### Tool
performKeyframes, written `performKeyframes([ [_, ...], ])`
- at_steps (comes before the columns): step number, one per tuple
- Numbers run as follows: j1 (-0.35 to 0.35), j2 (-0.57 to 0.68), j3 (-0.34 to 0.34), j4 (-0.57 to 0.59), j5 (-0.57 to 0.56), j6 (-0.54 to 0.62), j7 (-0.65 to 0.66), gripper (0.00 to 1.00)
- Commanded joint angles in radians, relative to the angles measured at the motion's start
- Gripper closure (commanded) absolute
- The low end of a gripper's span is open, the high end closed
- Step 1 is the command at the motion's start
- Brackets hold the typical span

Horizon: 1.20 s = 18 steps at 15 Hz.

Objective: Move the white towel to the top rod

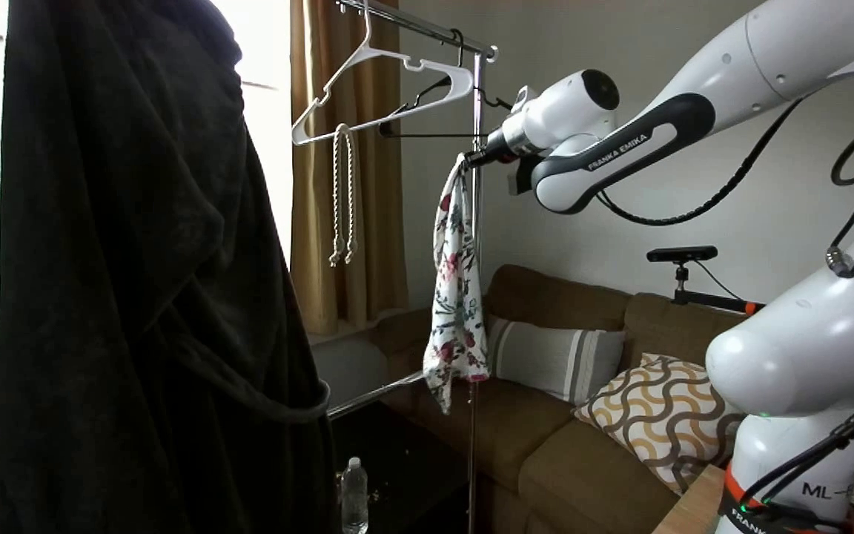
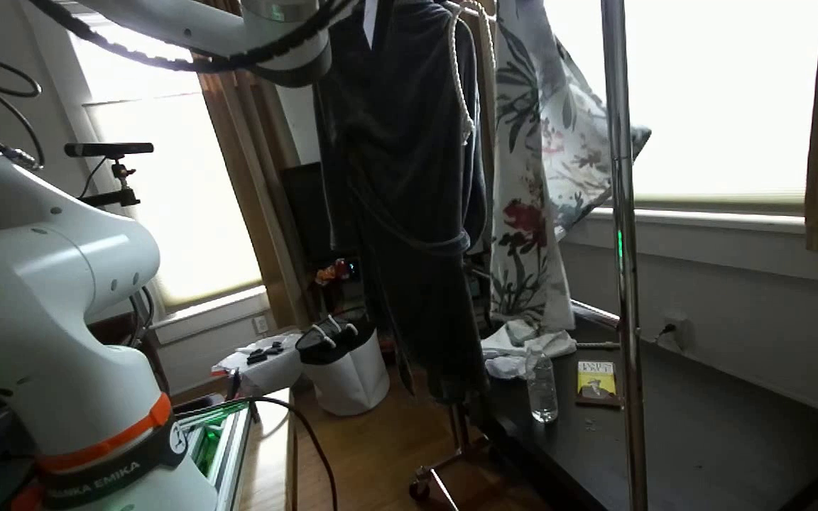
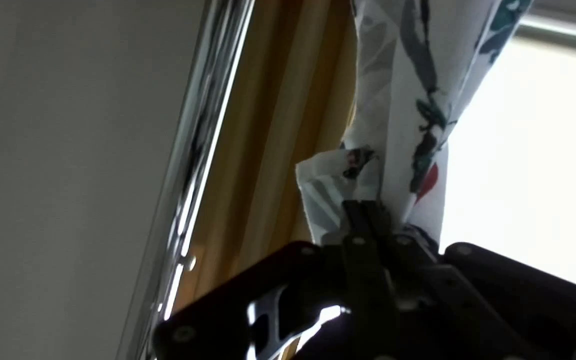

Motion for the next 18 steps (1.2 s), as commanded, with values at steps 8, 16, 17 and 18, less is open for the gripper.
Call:
performKeyframes([
  [8, -0.007, -0.020, 0.049, 0.084, -0.006, -0.039, -0.092, 0.99],
  [16, 0.032, 0.103, 0.028, 0.257, -0.033, 0.309, -0.116, 0.99],
  [17, 0.056, 0.126, 0.019, 0.288, -0.046, 0.336, -0.112, 0.99],
  [18, 0.183, 0.160, -0.035, 0.299, 0.065, 0.341, -0.260, 0.99],
])
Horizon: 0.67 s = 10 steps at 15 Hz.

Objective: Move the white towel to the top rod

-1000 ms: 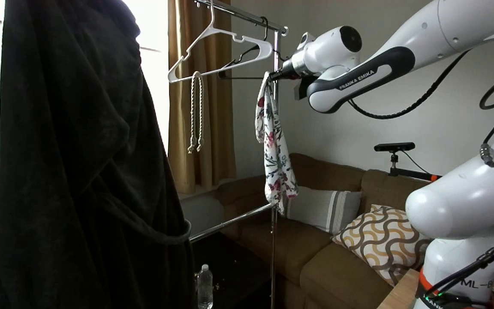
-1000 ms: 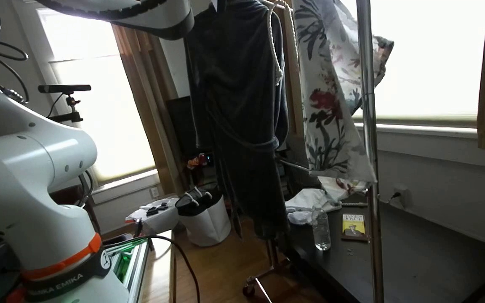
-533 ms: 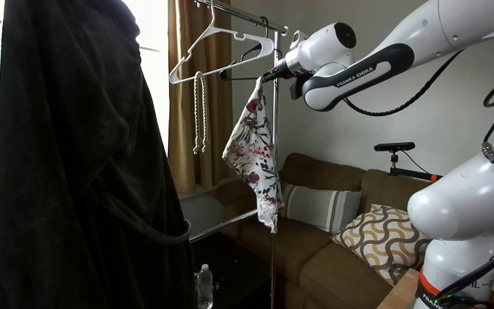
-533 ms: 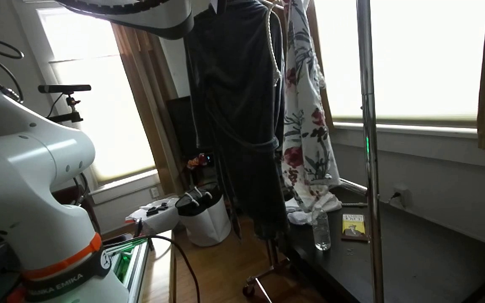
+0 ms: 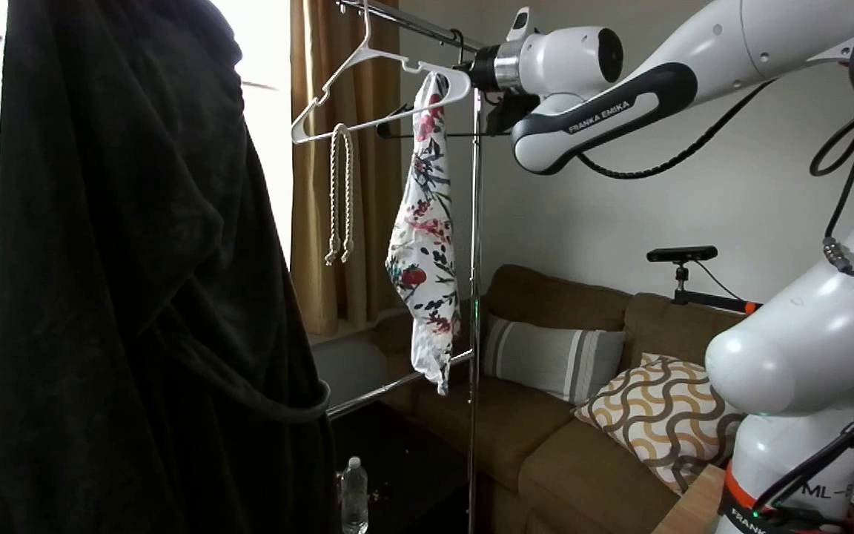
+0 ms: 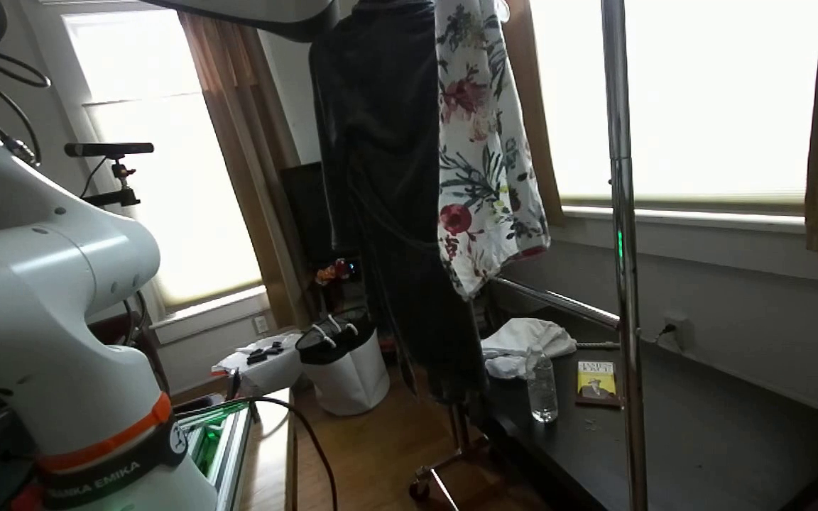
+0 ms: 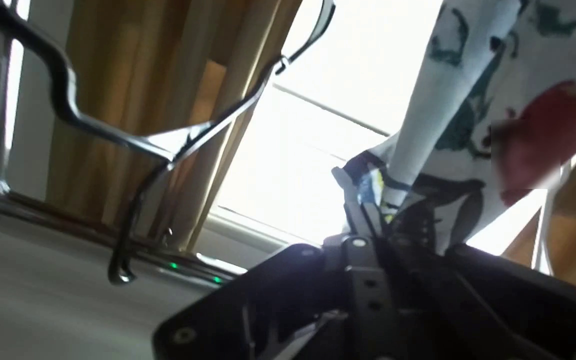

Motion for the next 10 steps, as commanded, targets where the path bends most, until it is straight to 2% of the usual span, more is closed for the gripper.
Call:
performKeyframes([
  [1, 0.203, 0.107, -0.092, 0.098, 0.082, 0.052, -0.171, 0.99],
  [2, 0.093, 0.044, -0.039, 0.046, 0.040, 0.026, -0.079, 0.99],
  [3, 0.124, 0.059, -0.050, 0.061, 0.047, 0.026, -0.098, 0.98],
  [5, 0.113, 0.063, -0.046, 0.060, 0.047, 0.026, -0.097, 0.99],
  [7, 0.131, 0.118, -0.039, 0.086, 0.060, 0.148, -0.086, 0.99],
  [8, 0.259, 0.154, -0.107, 0.092, 0.129, 0.183, -0.181, 0.99],
  [9, 0.297, 0.178, -0.119, 0.103, 0.123, 0.223, -0.165, 0.99],
  [10, 0.247, 0.190, -0.085, 0.126, 0.055, 0.270, -0.072, 0.99],
])
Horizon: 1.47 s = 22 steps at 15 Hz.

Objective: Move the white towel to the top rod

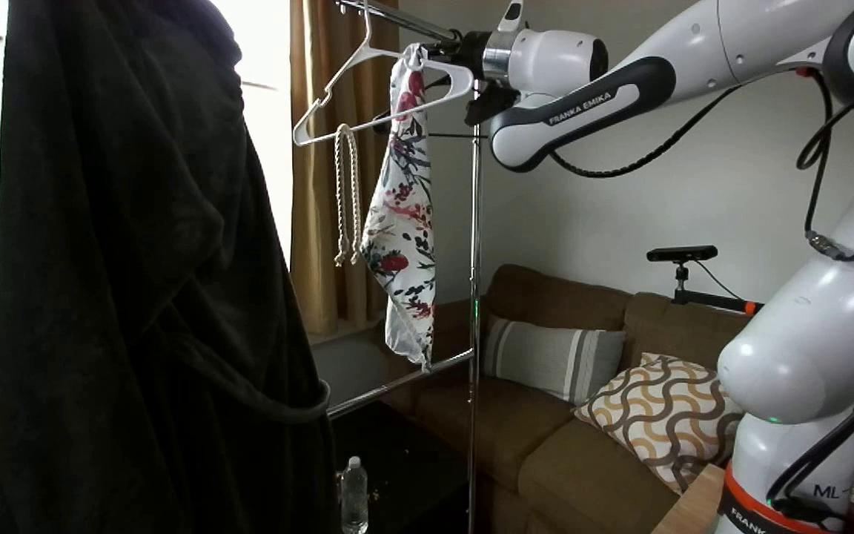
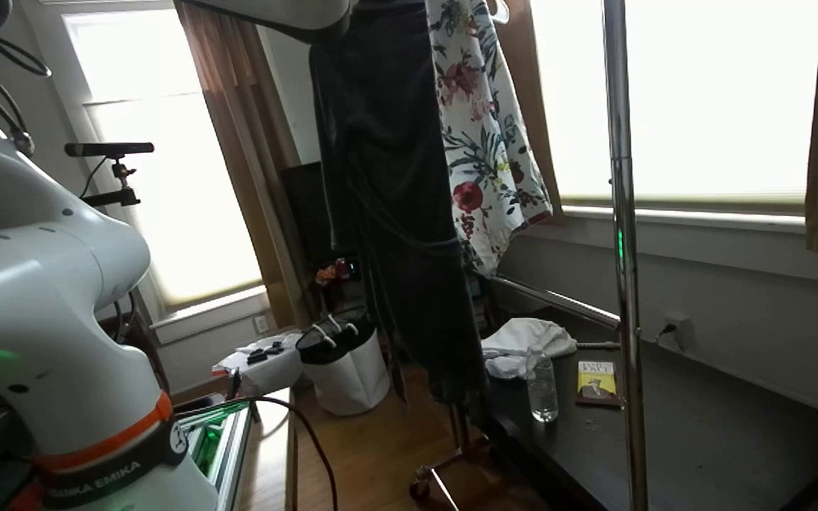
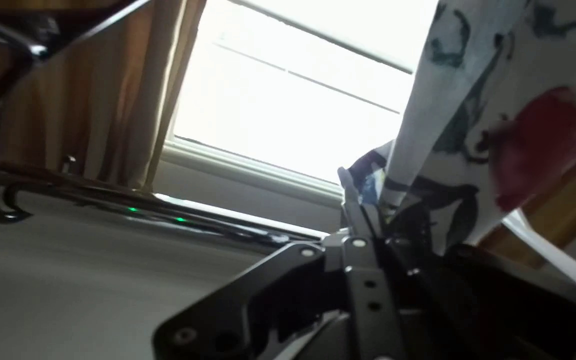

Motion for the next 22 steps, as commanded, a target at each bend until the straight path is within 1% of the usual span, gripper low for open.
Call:
performKeyframes([
  [1, 0.076, 0.089, -0.020, 0.072, -0.031, 0.133, 0.042, 0.99],
  [4, 0.097, 0.130, -0.023, 0.120, -0.061, 0.183, 0.074, 0.99],
  [6, 0.087, 0.145, -0.018, 0.143, -0.040, 0.195, 0.063, 0.99],
  [7, 0.154, 0.145, -0.070, 0.145, 0.000, 0.158, -0.013, 0.99],
  [9, 0.161, 0.155, -0.084, 0.184, 0.012, 0.149, -0.057, 0.99],
  [10, 0.169, 0.164, -0.094, 0.222, 0.006, 0.154, -0.075, 0.99],
  [11, 0.132, 0.171, -0.069, 0.262, -0.042, 0.167, -0.047, 0.99],
  [13, 0.155, 0.179, -0.083, 0.323, -0.141, 0.153, 0.012, 0.99],
  [14, 0.170, 0.174, -0.091, 0.330, -0.217, 0.134, 0.079, 0.99],
  [16, 0.172, 0.154, -0.092, 0.311, -0.297, 0.079, 0.148, 0.99],
  [17, 0.158, 0.146, -0.085, 0.312, -0.273, 0.074, 0.116, 0.99],
  [18, 0.180, 0.145, -0.113, 0.329, -0.172, 0.068, -0.015, 0.99],
  [19, 0.110, 0.144, -0.068, 0.344, -0.112, 0.071, -0.067, 0.99],
  [22, 0.072, 0.176, -0.064, 0.449, 0.022, 0.065, -0.228, 0.99],
])
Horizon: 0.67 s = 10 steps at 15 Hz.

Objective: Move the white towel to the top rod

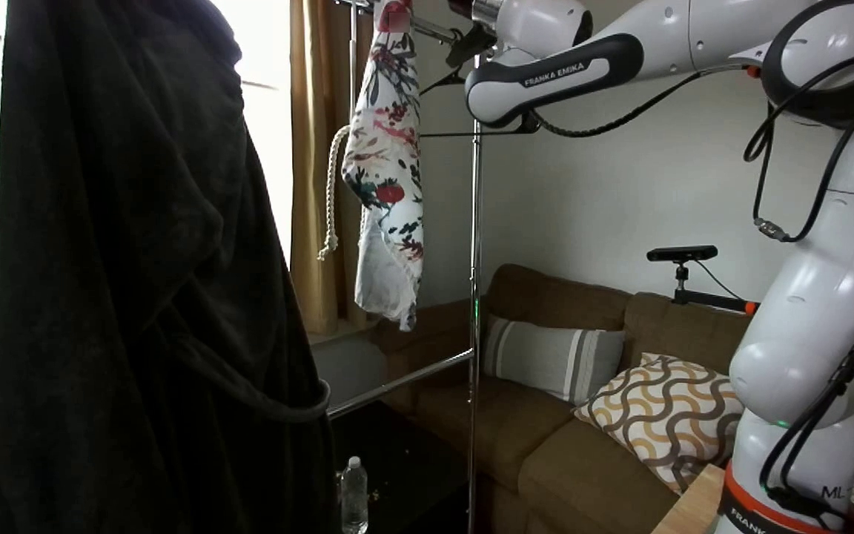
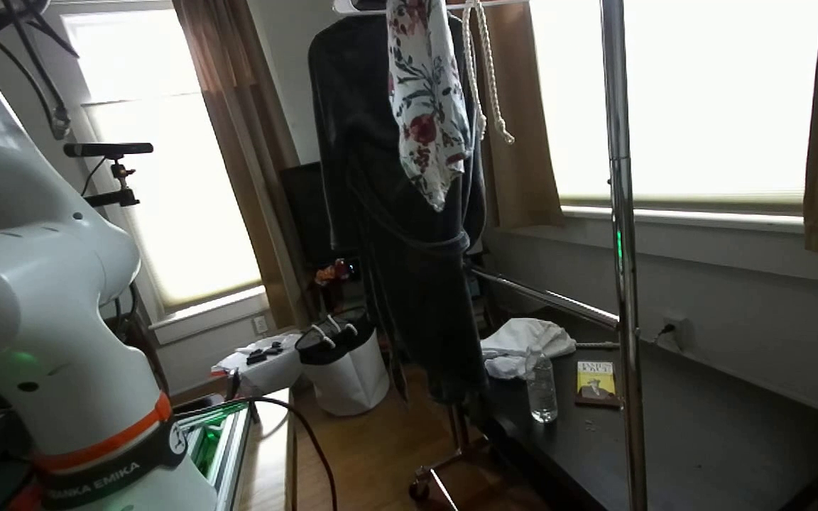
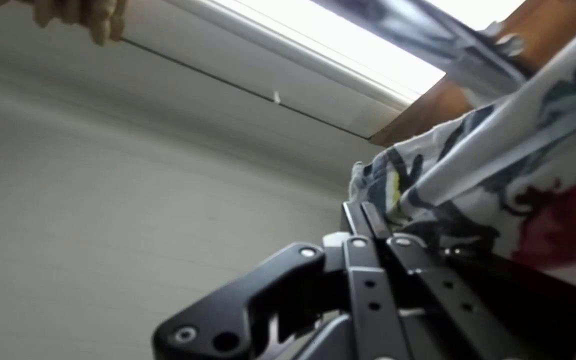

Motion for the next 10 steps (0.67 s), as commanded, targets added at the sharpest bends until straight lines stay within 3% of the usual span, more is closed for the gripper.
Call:
performKeyframes([
  [1, -0.064, 0.022, 0.020, 0.127, 0.142, -0.057, -0.188, 0.99],
  [2, 0.012, 0.008, -0.032, 0.057, 0.090, -0.021, -0.120, 0.99],
  [4, 0.014, 0.010, -0.044, 0.078, 0.099, -0.030, -0.132, 0.98],
  [6, -0.042, 0.044, 0.022, 0.094, 0.251, 0.048, -0.226, 0.99],
  [10, -0.072, 0.092, 0.036, 0.212, 0.487, 0.099, -0.463, 0.99],
])
